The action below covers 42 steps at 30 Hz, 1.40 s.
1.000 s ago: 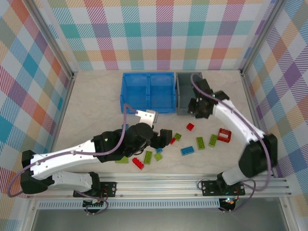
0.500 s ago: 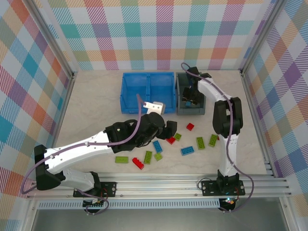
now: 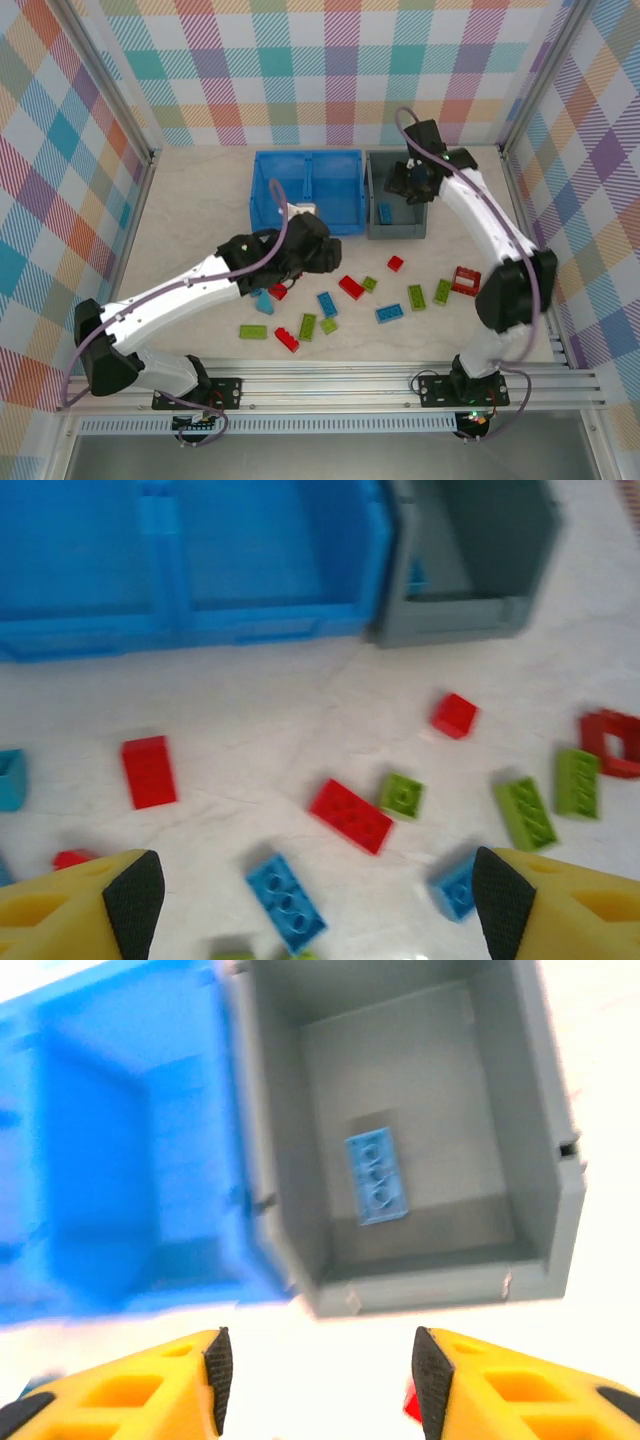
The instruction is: Sort the legos into containers by color
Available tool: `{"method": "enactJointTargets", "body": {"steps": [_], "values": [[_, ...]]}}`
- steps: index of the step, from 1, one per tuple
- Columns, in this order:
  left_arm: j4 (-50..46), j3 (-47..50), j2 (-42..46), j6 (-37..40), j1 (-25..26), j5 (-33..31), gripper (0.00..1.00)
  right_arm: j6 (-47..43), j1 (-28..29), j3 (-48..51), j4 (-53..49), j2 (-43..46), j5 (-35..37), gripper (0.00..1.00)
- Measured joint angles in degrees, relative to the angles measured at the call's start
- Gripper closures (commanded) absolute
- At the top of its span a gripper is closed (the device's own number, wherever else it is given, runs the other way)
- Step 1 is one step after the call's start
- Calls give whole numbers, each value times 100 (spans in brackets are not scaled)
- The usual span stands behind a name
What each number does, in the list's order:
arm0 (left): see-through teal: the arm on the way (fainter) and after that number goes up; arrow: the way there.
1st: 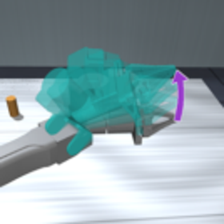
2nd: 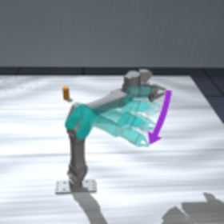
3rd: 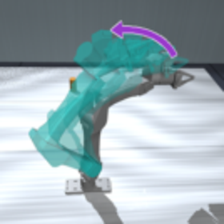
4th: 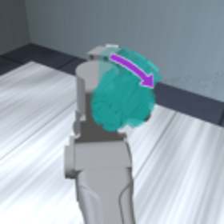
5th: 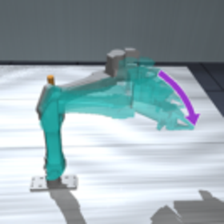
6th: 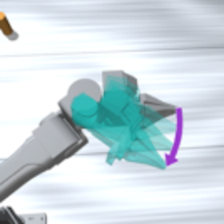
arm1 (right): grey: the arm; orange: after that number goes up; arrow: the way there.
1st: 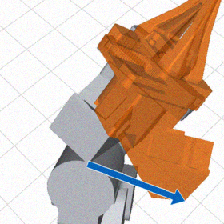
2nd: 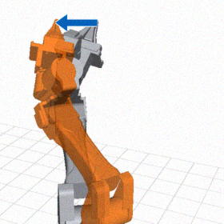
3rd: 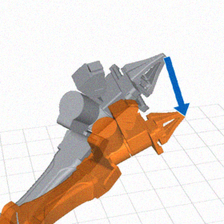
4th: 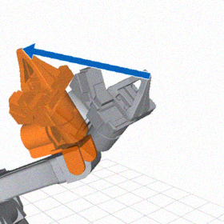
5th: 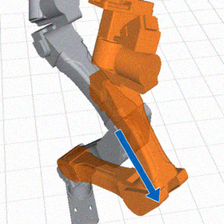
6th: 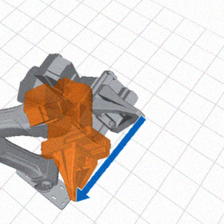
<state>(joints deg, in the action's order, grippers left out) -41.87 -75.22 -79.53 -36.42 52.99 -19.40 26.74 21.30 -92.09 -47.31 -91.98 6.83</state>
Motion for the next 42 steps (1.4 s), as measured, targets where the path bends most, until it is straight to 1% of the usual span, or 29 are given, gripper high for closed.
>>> {"method": "enactJointTargets", "body": {"steps": [2, 5, 8, 10, 12, 15, 17, 22, 26, 28, 32, 36, 39, 42], "values": [[-17, 149, -162, 0, -343, 195, 18, -61, 468, 855, 363, 970, -103, 37], [11, 448, -527, 42, -785, 466, 17, -107, 1427, 2358, 990, 2415, -378, 29], [140, 675, -992, 149, -1119, 754, 17, -17, 2284, 3550, 1346, 3423, -538, 27], [219, 715, -1318, 238, -1298, 870, 18, 96, 2767, 4087, 1436, 3814, -487, 27], [358, 715, -1657, 345, -1440, 940, 20, 254, 3233, 4393, 1429, 4015, -361, 27], [544, 713, -2079, 494, -1576, 1010, 26, 470, 3628, 4533, 1427, 4127, -166, 28], [678, 713, -2288, 590, -1624, 1073, 30, 586, 3733, 4535, 1451, 4159, -61, 28], [938, 680, -2702, 767, -1711, 1152, 47, 732, 3783, 4533, 1491, 4148, 111, 29], [1014, 678, -2820, 872, -1720, 1119, 61, 761, 3783, 4524, 1508, 4017, 162, 30], [1054, 678, -2820, 903, -1720, 1102, 65, 793, 3794, 4524, 1521, 3950, 175, 31], [1075, 678, -2728, 931, -1720, 1082, 66, 831, 3799, 4524, 1572, 3919, 173, 32], [763, 518, -2297, 968, -1751, 973, 67, 817, 3801, 4522, 1853, 3893, 173, 32], [485, -31, -2127, 1086, -1884, 925, 67, 730, 3836, 4474, 2225, 3720, 203, 32], [321, -695, -2155, 1239, -2162, 874, 67, 651, 3858, 4319, 2553, 3425, 306, 32]]}}
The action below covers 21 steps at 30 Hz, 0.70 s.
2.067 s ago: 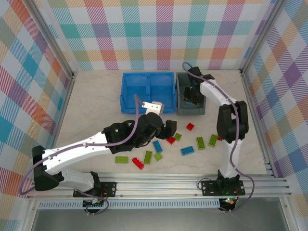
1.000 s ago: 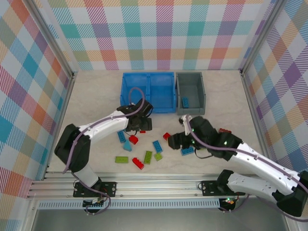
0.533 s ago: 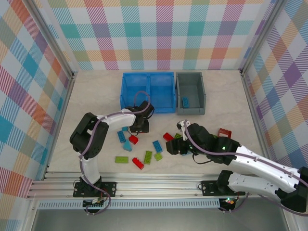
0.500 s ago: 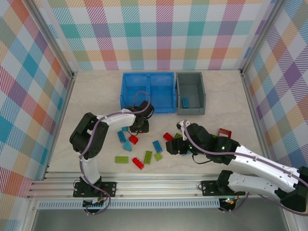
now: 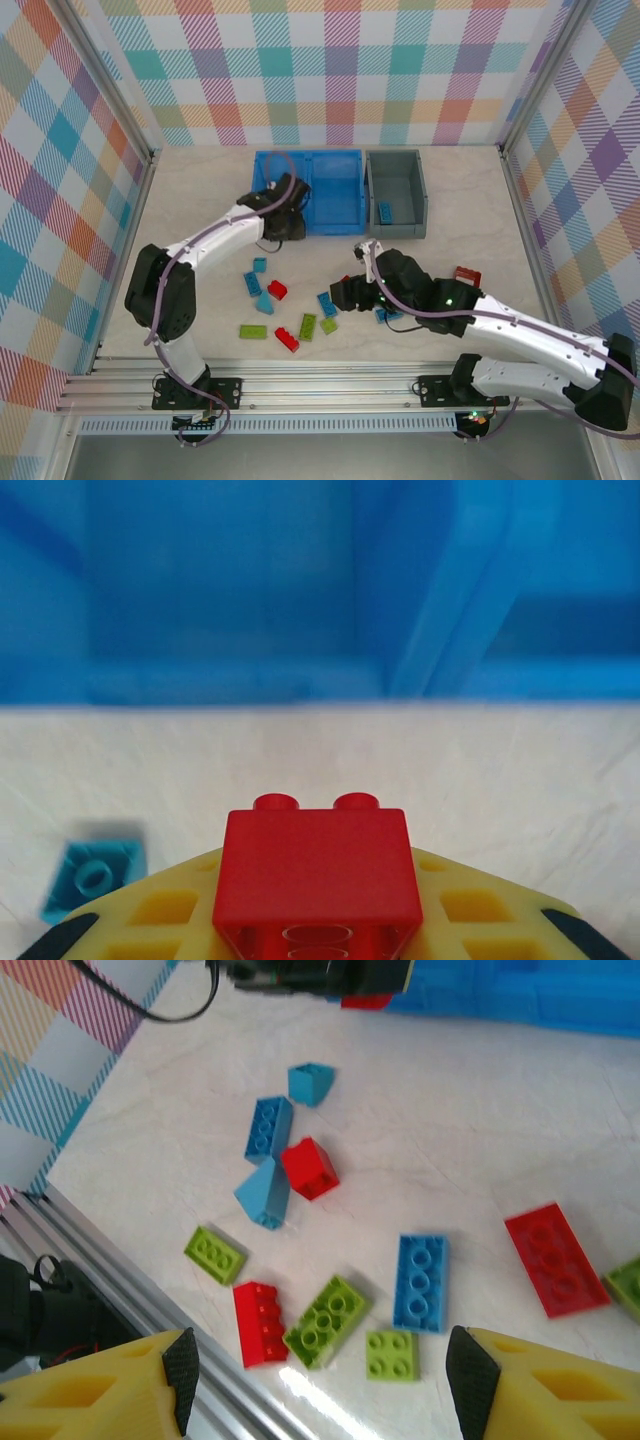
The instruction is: Sort the legos into containers by color
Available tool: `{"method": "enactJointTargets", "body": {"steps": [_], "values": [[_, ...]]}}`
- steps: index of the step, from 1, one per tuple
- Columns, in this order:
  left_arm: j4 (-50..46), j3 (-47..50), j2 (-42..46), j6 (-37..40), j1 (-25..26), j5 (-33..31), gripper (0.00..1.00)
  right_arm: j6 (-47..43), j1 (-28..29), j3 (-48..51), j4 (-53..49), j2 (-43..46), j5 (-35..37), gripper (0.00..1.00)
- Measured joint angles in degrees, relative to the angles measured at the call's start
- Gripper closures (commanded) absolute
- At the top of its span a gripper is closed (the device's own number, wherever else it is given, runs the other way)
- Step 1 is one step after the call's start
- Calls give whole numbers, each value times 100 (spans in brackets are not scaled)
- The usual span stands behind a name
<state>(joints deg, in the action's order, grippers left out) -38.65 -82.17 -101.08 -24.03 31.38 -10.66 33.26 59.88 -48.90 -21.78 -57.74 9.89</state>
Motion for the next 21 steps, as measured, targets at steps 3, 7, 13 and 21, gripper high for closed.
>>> {"method": "enactJointTargets", "body": {"steps": [3, 7, 13, 21], "values": [[-129, -647, -264, 166, -308, -57, 66, -76, 0, -199, 236, -234, 129, 32], [-225, -1235, -973, 337, -608, -83, 65, -98, 0, -339, 426, -367, 267, 32], [-542, -1755, -2013, 496, -802, -94, 42, -81, 0, -350, 479, -409, 407, 32], [-778, -1989, -2144, 564, -826, -72, 26, 323, -37, -348, -63, -411, 885, 34]]}}
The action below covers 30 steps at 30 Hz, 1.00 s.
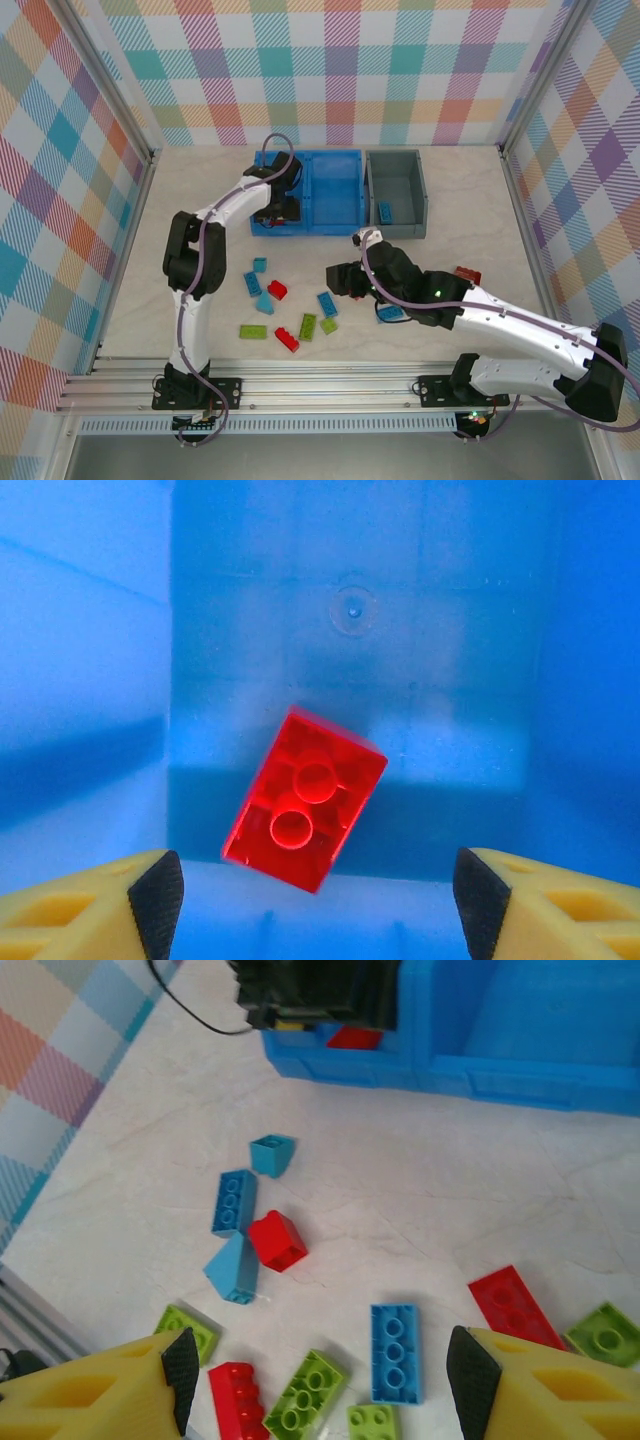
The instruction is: Sort the legos into containers by color
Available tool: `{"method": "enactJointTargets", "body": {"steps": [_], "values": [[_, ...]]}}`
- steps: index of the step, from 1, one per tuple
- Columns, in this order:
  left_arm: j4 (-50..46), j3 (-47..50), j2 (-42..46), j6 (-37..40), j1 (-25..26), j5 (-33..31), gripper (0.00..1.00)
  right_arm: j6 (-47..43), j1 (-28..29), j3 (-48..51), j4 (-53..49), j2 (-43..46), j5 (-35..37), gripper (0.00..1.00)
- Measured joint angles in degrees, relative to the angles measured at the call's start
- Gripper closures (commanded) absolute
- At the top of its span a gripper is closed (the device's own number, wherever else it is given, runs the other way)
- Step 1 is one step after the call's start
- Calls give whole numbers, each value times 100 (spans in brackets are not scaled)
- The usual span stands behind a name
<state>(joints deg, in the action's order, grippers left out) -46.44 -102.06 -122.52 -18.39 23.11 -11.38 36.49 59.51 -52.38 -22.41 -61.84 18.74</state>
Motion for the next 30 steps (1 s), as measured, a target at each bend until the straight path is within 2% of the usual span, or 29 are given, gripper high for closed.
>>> {"method": "enactJointTargets", "body": {"steps": [4, 7, 10, 13, 15, 20, 24, 26, 30], "values": [[0, 55, 310, -4, 48, 90, 26, 494, -310, -9, -772, 0, 199, 36], [57, 306, 1012, -48, 142, 162, 26, 927, -896, -39, -1543, -35, 271, 36], [350, 837, 2028, -151, 487, 271, 25, 1224, -1764, -46, -2308, -114, 216, 34], [820, 1600, 3075, -337, 1198, 380, 24, 1259, -2815, 22, -2752, -133, 35, 31], [1244, 2214, 3661, -564, 1871, 479, 24, 1211, -3504, 155, -2905, -140, -96, 29], [2159, 3434, 4079, -1237, 3403, 400, 24, 872, -4732, 549, -2863, -415, -601, 26], [2643, 4061, 4105, -1639, 4439, -129, 23, 533, -5058, 723, -2562, -979, -973, 25], [2833, 4131, 4135, -1718, 4771, -334, 23, 409, -5099, 745, -2389, -1268, -1071, 25], [3206, 4133, 4245, -1829, 5001, -597, 23, 192, -5359, 802, -2103, -1681, -1200, 27]]}}
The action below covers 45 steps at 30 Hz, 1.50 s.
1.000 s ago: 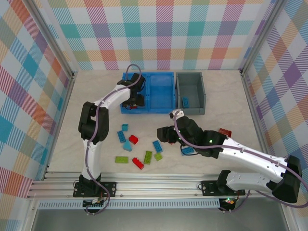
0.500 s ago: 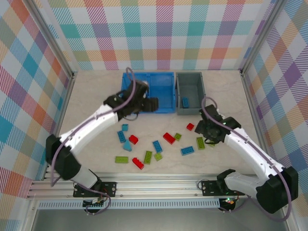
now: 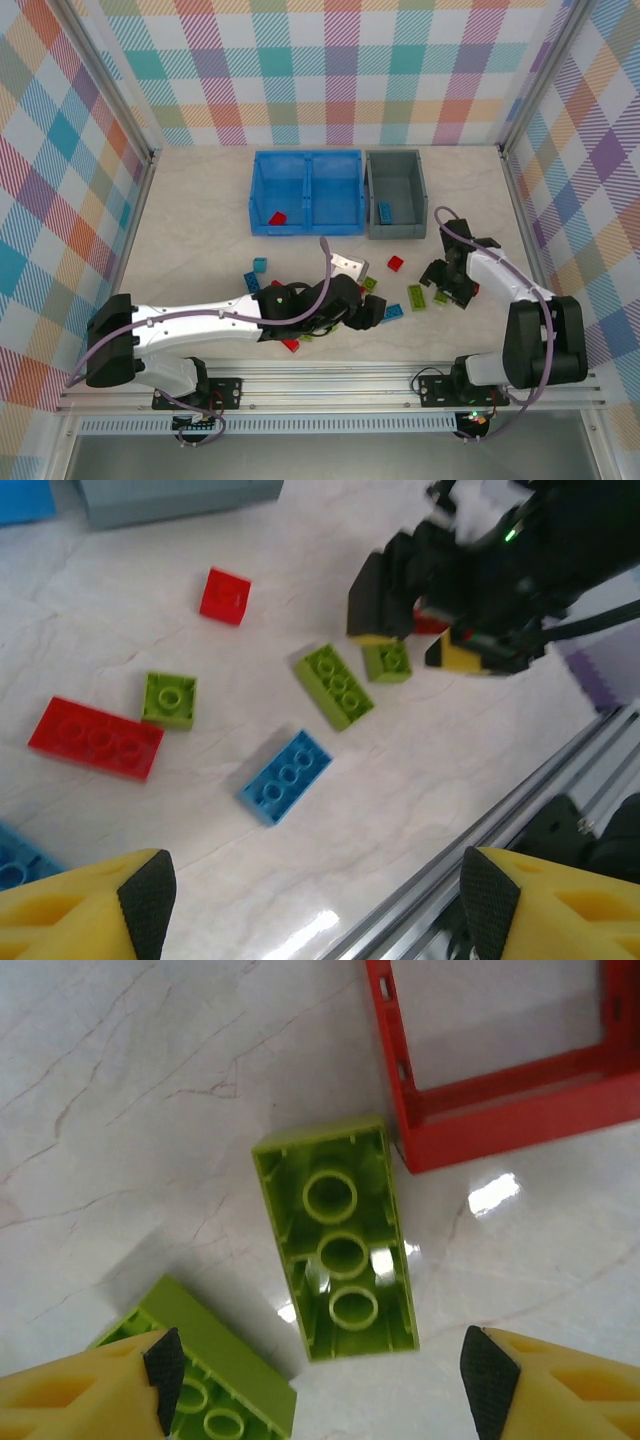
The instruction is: Sort the legos into containers by color
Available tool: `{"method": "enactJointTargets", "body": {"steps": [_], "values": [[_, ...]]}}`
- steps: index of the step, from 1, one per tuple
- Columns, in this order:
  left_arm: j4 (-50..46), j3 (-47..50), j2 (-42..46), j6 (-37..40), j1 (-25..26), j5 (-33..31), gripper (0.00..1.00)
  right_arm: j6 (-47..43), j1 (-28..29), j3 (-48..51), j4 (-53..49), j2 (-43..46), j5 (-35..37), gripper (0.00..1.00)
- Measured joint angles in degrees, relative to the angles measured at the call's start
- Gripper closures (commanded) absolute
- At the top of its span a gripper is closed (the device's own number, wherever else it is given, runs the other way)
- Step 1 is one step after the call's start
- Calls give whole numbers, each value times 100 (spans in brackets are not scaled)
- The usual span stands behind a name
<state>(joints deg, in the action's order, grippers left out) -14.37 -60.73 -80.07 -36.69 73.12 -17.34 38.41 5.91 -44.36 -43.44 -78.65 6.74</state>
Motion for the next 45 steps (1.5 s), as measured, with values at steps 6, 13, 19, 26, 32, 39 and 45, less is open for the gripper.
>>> {"method": "enactJointTargets", "body": {"steps": [6, 13, 19, 26, 32, 39, 45], "values": [[122, -9, 46, -17, -2, -212, 23, -313, -280, 46, 348, -417, -164, 36], [122, -17, 66, -15, -2, -291, 23, -461, -317, -11, 356, -787, -181, 63], [68, -20, 273, -15, -2, -433, 23, -546, -264, -26, 385, -662, -197, 77], [-1147, -605, 741, -15, -59, -1266, 21, -581, 1272, -837, 94, 367, -109, 74], [-1930, -1049, 1388, 28, -636, -1657, 20, -577, 2559, -2903, 205, -595, -166, 75], [-2474, -1054, 1687, 0, -1663, -1517, 20, -632, 2745, -5633, 2, -3534, -118, 75], [-2623, -815, 1755, -22, -1893, -1296, 20, -634, 2717, -7283, -597, -5171, 48, 72]]}}
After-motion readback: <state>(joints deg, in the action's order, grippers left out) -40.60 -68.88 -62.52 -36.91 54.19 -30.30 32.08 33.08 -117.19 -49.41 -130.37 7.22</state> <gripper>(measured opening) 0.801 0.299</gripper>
